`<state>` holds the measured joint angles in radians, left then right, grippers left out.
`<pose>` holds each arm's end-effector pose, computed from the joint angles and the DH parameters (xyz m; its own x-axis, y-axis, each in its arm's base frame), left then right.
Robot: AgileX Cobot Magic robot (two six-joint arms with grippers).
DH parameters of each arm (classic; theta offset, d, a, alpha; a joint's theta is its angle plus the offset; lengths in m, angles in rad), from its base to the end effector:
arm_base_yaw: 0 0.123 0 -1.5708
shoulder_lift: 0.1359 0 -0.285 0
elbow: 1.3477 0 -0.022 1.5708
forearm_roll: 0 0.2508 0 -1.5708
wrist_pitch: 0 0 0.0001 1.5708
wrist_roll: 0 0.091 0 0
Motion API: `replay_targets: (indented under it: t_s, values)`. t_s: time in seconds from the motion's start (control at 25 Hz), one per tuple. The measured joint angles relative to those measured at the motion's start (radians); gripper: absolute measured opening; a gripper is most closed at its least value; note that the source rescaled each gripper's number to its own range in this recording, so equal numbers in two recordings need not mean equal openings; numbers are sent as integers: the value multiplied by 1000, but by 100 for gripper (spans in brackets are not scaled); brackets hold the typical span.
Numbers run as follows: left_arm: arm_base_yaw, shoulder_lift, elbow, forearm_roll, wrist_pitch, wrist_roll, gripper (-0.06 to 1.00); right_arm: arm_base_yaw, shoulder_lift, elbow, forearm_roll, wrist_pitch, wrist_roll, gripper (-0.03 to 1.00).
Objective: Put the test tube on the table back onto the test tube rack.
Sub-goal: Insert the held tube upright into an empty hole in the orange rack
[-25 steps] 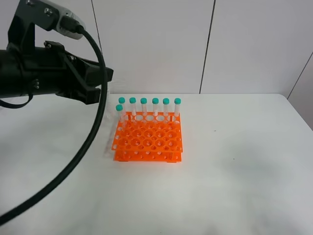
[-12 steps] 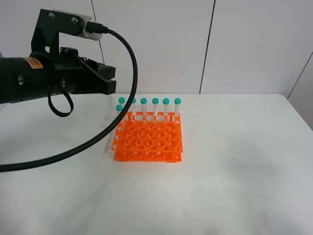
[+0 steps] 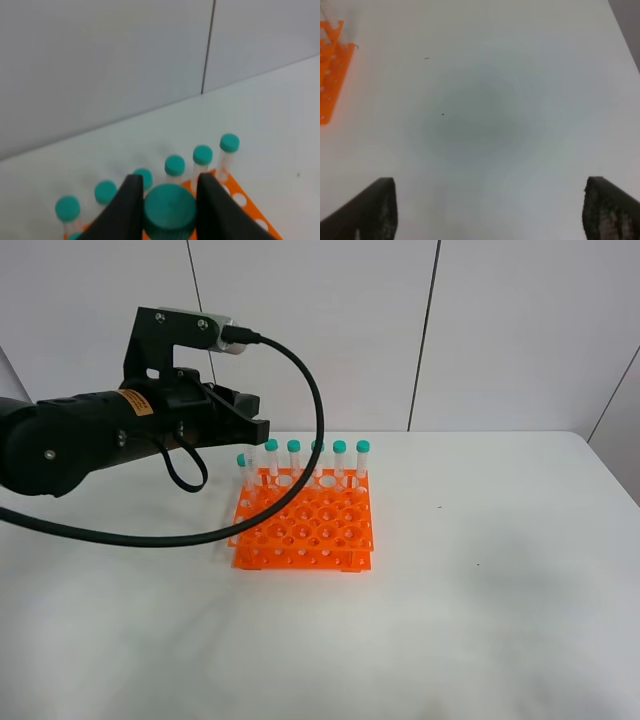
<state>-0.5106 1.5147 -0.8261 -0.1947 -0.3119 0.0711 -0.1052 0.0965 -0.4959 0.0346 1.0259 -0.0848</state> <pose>0.2895 -0.1560 0.2568 -0.3021 0.0386 -0.9525 0.4065 0.9090 -0.0921 0.0123 0.0014 0.2786 -0.5147 -0.0128 -0.8573 0.0454 0.9981 -0.0422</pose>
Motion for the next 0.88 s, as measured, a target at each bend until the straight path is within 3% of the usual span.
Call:
replay_targets:
  t_s: [0.52, 0.88]
  values:
    - [0, 167, 0, 15, -290, -7, 0, 0, 0, 0, 0, 0, 0, 92]
    - [4, 247, -1, 15, -343, -8, 0, 0, 0, 0, 0, 0, 0, 92]
